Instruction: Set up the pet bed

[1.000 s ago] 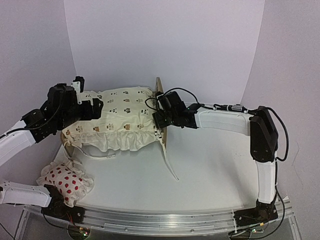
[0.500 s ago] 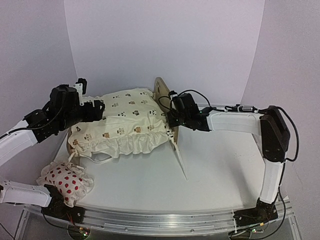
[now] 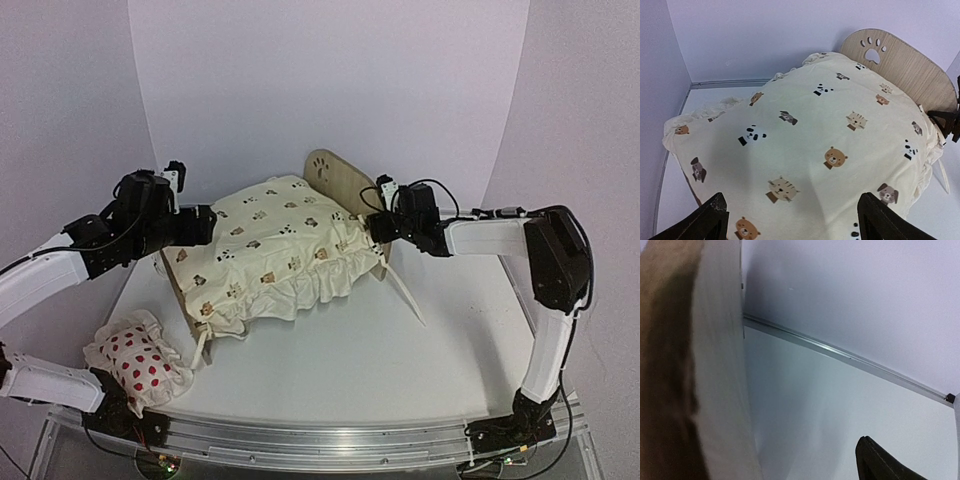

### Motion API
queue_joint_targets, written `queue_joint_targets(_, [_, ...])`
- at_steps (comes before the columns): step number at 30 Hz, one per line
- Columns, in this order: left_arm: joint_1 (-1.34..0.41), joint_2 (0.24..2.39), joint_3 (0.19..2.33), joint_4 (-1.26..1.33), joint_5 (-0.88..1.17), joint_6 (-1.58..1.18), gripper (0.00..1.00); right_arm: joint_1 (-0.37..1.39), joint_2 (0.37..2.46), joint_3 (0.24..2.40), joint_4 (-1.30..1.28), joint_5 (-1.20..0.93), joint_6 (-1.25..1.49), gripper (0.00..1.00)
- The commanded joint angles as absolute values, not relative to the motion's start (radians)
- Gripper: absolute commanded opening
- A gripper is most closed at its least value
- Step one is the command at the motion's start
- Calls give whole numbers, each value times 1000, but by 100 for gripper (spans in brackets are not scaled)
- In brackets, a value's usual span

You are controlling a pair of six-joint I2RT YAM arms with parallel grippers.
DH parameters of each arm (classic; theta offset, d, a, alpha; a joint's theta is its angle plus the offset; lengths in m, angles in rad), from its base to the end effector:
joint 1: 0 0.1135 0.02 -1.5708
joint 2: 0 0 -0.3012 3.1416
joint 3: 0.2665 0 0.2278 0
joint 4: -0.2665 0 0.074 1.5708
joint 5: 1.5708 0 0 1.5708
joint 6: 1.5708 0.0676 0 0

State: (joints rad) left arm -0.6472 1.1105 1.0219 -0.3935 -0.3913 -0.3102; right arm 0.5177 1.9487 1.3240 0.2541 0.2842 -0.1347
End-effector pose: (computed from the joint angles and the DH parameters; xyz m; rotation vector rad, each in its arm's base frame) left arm 0.2001 -0.1189 0.3604 0.0991 2.0174 -0.2064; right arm 0.4212 0.2181 0.2633 -0.4365 1.8758 -0.0196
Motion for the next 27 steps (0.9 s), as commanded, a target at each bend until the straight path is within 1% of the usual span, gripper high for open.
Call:
queue_joint_targets(1, [-614,1219,1142,-384,-484,-271,89,495,1932,1396,169,289,-128,97])
queue_joint_targets(5, [-486,1370,1242,-364,-407,-242,84,499,1810,1319,105,266,6,98])
queue_joint_targets(7, [-420,1445,1312,-373,-388,-233,83,505,1734,1274,52,297,87,98])
queue_joint_targets(9, [-352,1521,1372,-377,-365,-235,82,520,1669,1237,-60,351,192,98])
queue_joint_targets(12, [-241,1634,1459,-368,-293,-238,79,578,1582,1173,-173,388,322,96])
queue_joint_targets(15, [-162,1758,1574,-391,-244,-221,77,673,1532,1116,-178,385,376,87])
queue_joint_targets(18, [-96,1913,1713,-445,-206,-213,77,796,1552,1124,-204,375,414,78])
queue_joint_targets(21, [-68,2034,1839,-541,-203,-202,77,885,1626,1160,-231,308,481,68])
queue_joint_targets(24, [-58,2114,1893,-581,-231,-183,77,939,1720,1218,-239,229,520,53])
queue_joint_targets(25, [-56,2130,1904,-596,-244,-179,77,946,1758,1240,-239,208,529,51])
queue_joint_targets(27, [-55,2157,1913,-630,-256,-175,77,957,1820,1282,-238,159,547,49])
